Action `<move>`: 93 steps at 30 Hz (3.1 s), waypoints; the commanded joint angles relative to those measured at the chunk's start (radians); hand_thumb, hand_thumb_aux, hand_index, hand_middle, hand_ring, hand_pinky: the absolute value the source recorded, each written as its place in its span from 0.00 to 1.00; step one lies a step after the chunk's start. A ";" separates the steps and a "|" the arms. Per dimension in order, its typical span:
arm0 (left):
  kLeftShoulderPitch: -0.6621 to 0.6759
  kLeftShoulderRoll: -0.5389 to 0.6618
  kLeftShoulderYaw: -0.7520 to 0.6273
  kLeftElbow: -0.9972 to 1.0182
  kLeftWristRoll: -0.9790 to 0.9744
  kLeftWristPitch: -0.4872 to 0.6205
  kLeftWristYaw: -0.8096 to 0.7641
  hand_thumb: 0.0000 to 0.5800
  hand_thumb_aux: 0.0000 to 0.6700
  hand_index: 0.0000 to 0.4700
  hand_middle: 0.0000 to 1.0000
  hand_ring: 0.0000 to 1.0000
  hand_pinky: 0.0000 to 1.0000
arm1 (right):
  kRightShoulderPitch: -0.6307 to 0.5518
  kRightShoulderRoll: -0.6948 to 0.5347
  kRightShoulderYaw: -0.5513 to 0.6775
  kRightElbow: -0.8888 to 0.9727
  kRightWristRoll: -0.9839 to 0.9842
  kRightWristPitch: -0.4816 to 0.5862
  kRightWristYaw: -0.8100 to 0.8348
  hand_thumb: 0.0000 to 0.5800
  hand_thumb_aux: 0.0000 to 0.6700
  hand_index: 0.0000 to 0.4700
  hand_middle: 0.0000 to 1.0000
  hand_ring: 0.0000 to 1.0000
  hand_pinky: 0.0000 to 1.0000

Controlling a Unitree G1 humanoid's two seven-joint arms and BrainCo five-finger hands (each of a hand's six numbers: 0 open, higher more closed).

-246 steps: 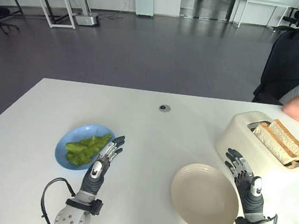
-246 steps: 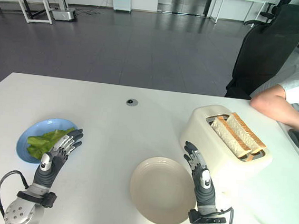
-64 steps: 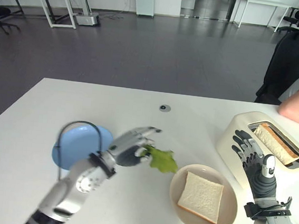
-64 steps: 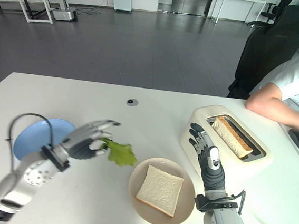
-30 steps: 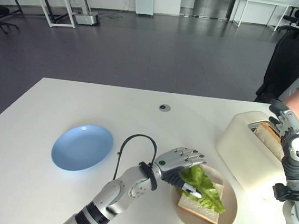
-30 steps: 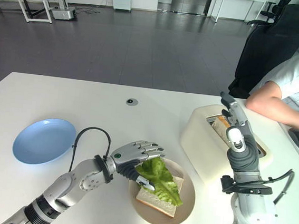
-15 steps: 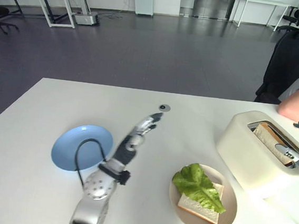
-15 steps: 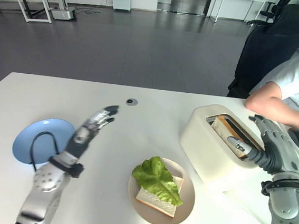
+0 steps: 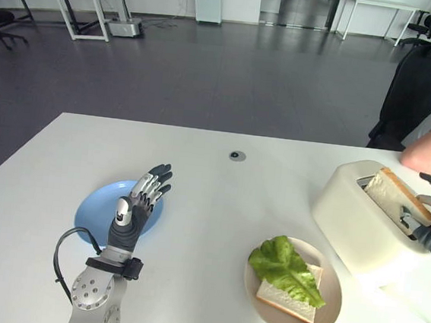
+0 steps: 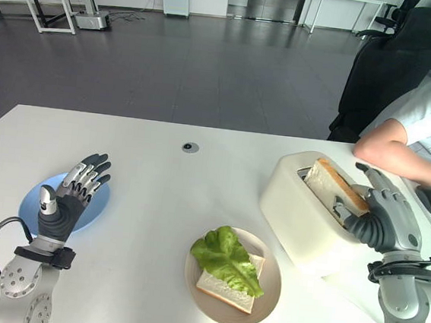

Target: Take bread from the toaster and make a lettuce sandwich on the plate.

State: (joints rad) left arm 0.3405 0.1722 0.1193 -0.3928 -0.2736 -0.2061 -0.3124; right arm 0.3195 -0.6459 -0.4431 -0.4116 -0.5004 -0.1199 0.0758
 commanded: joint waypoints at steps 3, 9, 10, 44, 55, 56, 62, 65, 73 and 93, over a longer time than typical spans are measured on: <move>0.002 -0.004 -0.005 0.006 0.013 -0.009 0.005 0.00 0.00 0.00 0.00 0.00 0.00 | -0.122 0.038 -0.120 -0.041 0.107 -0.064 -0.103 1.00 1.00 1.00 0.00 0.00 0.00; -0.003 -0.009 -0.018 -0.004 0.017 -0.007 0.009 0.00 0.00 0.00 0.00 0.00 0.00 | -0.215 0.091 -0.153 -0.195 0.380 -0.072 -0.079 1.00 1.00 1.00 0.00 0.00 0.00; -0.005 -0.009 -0.021 -0.006 0.018 -0.006 0.010 0.00 0.00 0.00 0.00 0.00 0.00 | -0.212 0.099 -0.123 -0.228 0.433 -0.048 -0.051 1.00 1.00 1.00 0.00 0.00 0.00; 0.029 -0.006 -0.048 -0.069 0.027 0.002 0.022 0.00 0.00 0.00 0.00 0.00 0.00 | 0.072 0.111 0.372 0.065 0.539 0.035 0.415 0.00 0.00 0.00 0.00 0.00 0.00; 0.051 0.033 -0.098 -0.091 0.041 0.006 -0.032 0.00 0.00 0.00 0.00 0.00 0.00 | 0.030 0.231 0.245 -0.067 0.857 0.132 0.367 0.00 0.00 0.00 0.00 0.00 0.00; 0.058 0.056 -0.118 -0.095 0.048 0.006 -0.063 0.00 0.00 0.00 0.00 0.00 0.00 | 0.042 0.225 0.227 -0.089 0.922 0.160 0.385 0.00 0.00 0.00 0.00 0.00 0.00; 0.096 0.237 -0.270 -0.111 0.157 -0.056 -0.283 1.00 1.00 1.00 0.80 0.80 0.80 | 0.264 0.052 0.165 -0.211 1.177 0.269 0.720 1.00 1.00 1.00 1.00 1.00 1.00; 0.087 0.336 -0.366 -0.100 0.300 -0.106 -0.373 1.00 1.00 1.00 1.00 1.00 1.00 | 0.417 -0.098 0.200 -0.220 1.064 0.243 0.929 1.00 1.00 1.00 1.00 1.00 1.00; 0.017 0.404 -0.496 -0.083 0.537 -0.109 -0.412 1.00 1.00 1.00 1.00 1.00 1.00 | 0.486 -0.250 0.252 -0.091 0.680 0.058 1.034 1.00 1.00 1.00 1.00 1.00 1.00; -0.501 0.135 -0.649 0.734 1.066 0.061 0.188 1.00 1.00 1.00 1.00 1.00 1.00 | -0.251 0.346 0.758 0.483 -0.159 -0.014 0.102 1.00 1.00 1.00 1.00 1.00 1.00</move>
State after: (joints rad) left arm -0.0954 0.3206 -0.5174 0.1205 0.7199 -0.2250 -0.1859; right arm 0.1366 -0.3604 0.2919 -0.0621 -0.6204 -0.1805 0.2554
